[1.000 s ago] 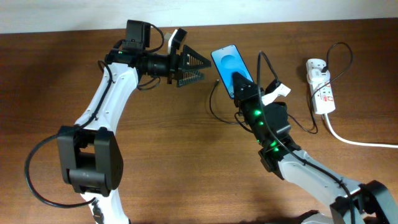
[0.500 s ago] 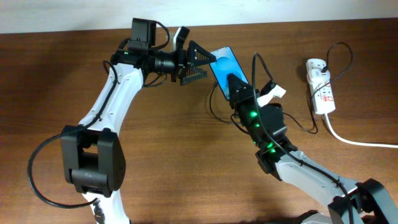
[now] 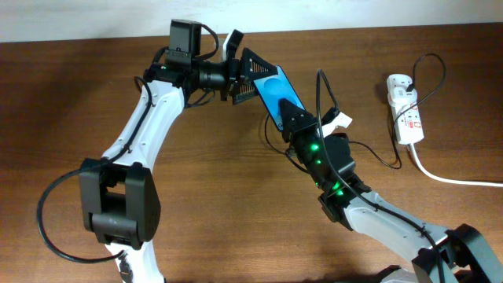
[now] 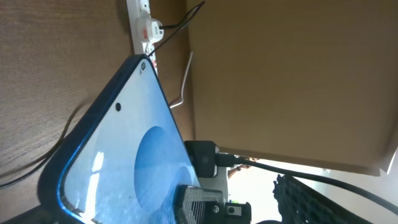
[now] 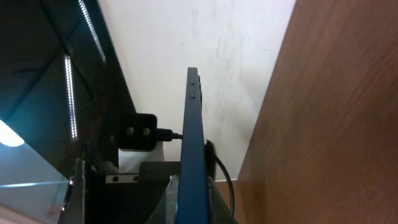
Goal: Plug charger to phone and switch on socket
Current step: 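Grasp the phone's top end with the left gripper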
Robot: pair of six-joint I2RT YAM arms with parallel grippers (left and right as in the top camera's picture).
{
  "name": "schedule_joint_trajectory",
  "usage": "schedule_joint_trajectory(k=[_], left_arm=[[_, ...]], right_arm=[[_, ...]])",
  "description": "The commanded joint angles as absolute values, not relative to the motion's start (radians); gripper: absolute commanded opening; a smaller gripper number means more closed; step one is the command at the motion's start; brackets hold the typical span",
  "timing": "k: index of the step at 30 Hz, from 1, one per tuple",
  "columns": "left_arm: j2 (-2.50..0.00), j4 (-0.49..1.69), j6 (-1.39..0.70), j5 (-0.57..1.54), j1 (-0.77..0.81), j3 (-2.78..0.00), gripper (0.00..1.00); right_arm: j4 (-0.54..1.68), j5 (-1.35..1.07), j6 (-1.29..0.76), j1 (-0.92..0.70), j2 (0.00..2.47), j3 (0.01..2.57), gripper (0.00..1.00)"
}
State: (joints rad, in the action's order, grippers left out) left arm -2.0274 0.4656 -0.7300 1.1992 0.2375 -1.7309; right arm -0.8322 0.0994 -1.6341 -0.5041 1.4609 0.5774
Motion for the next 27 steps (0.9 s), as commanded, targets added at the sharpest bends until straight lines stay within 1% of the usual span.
schedule_joint_trajectory(k=[1, 7, 15, 16, 20, 22, 24, 27], left_arm=[[-2.038, 0.456, -0.733, 1.204, 0.238, -1.735, 0.83], [-2.038, 0.456, -0.733, 1.2, 0.242, -1.735, 0.83], [-2.038, 0.456, -0.741, 1.143, 0.276, -1.735, 0.83], [-2.038, 0.456, -0.741, 1.139, 0.278, -1.735, 0.8], [-2.038, 0.456, -0.741, 1.131, 0.277, -1.735, 0.75], [-2.038, 0.456, -0.741, 1.127, 0.28, -1.735, 0.69], [-2.038, 0.456, -0.741, 1.12, 0.295, -1.735, 0.59], [-2.038, 0.456, -0.741, 1.102, 0.312, -1.735, 0.52]], right_arm=[[-0.841, 0.137, -1.666, -0.511, 1.462, 0.597, 0.04], [-0.842, 0.163, -1.666, -0.511, 1.462, 0.606, 0.04], [-0.842, 0.17, -1.666, -0.531, 1.493, 0.635, 0.04], [-0.842, 0.171, -1.666, -0.537, 1.501, 0.641, 0.04], [-0.842, 0.17, -1.666, -0.545, 1.512, 0.646, 0.04], [-0.842, 0.17, -1.666, -0.545, 1.512, 0.646, 0.04], [-0.842, 0.17, -1.666, -0.545, 1.512, 0.646, 0.04], [-0.842, 0.17, -1.666, -0.545, 1.512, 0.646, 0.04]])
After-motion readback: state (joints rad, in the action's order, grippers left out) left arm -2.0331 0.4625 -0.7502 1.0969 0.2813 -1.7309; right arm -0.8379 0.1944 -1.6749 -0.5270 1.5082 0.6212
